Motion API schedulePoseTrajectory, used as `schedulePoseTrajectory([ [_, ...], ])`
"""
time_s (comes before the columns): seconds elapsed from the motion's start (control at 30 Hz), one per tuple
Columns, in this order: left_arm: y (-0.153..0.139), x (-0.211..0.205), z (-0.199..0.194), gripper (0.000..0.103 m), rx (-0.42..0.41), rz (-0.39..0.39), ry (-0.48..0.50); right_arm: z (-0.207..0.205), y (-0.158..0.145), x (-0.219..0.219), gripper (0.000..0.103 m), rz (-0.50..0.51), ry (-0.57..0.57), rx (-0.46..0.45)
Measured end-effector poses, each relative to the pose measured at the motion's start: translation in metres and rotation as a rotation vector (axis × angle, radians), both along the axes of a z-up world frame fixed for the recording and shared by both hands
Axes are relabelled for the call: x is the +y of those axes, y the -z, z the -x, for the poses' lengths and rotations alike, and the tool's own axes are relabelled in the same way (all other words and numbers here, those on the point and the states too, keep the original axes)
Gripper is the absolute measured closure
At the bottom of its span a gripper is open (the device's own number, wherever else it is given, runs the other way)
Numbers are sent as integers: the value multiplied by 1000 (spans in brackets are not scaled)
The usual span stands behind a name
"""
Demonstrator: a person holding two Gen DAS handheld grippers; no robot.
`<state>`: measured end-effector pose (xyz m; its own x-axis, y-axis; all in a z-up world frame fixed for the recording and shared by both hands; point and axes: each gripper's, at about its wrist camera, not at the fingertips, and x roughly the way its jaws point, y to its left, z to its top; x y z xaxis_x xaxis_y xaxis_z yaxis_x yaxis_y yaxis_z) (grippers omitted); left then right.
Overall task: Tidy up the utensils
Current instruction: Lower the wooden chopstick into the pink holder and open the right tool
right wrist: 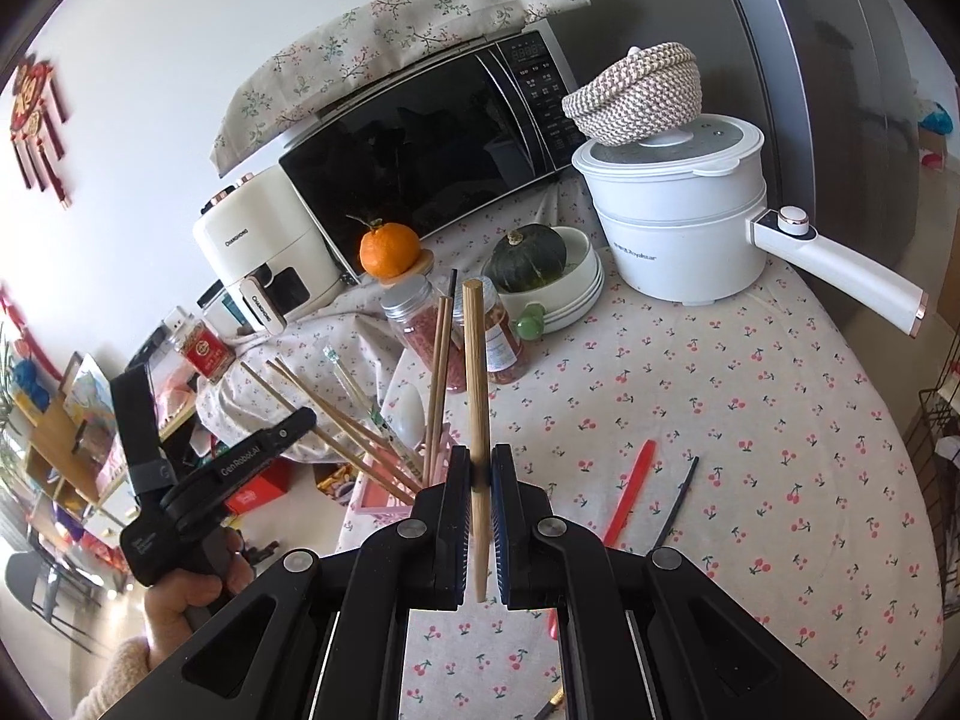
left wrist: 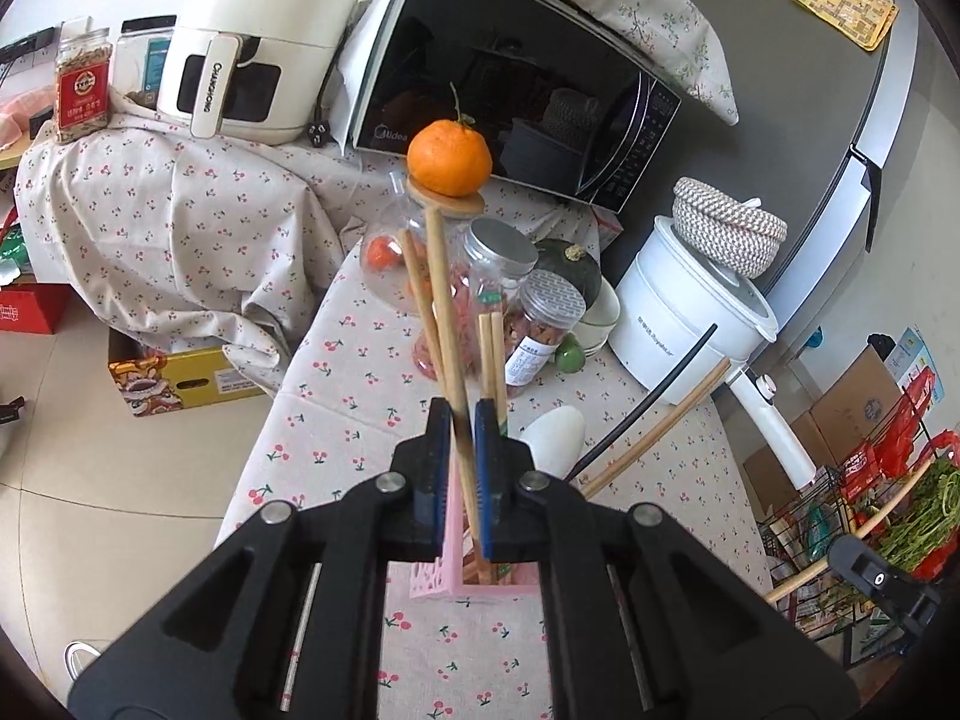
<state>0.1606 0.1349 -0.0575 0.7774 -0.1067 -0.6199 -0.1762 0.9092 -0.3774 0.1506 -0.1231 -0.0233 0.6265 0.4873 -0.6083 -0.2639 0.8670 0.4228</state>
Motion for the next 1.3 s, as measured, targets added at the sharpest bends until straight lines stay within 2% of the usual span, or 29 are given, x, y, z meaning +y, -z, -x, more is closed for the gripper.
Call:
schedulePoseTrajectory([
  [0.03, 1, 0, -1, 90, 14, 7, 2, 0, -4, 0, 96, -14, 0, -7],
  [0.1, 0, 1, 2, 66, 23, 11, 3, 1, -11, 0, 96, -40, 4, -29],
  [0.3, -12, 0, 18, 38, 56, -32, 32, -2, -32, 9, 96, -103, 29, -109],
  [0.37, -13, 1, 26, 34, 77, -53, 36, -4, -36, 15, 96, -117, 38, -138],
  [0.63, -5, 14, 41, 32, 146, -129, 58, -21, -28, 47, 96, -124, 57, -174],
  [0.8, -2, 21, 44, 32, 161, -119, 68, -28, -16, 66, 96, -94, 57, -185],
  [1.2, 0, 19, 47, 32, 172, -116, 96, -51, 29, 98, 96, -9, 16, -80],
  [1.3, 4, 15, 46, 32, 185, -125, 112, -56, 35, 97, 93, 0, 14, -42],
])
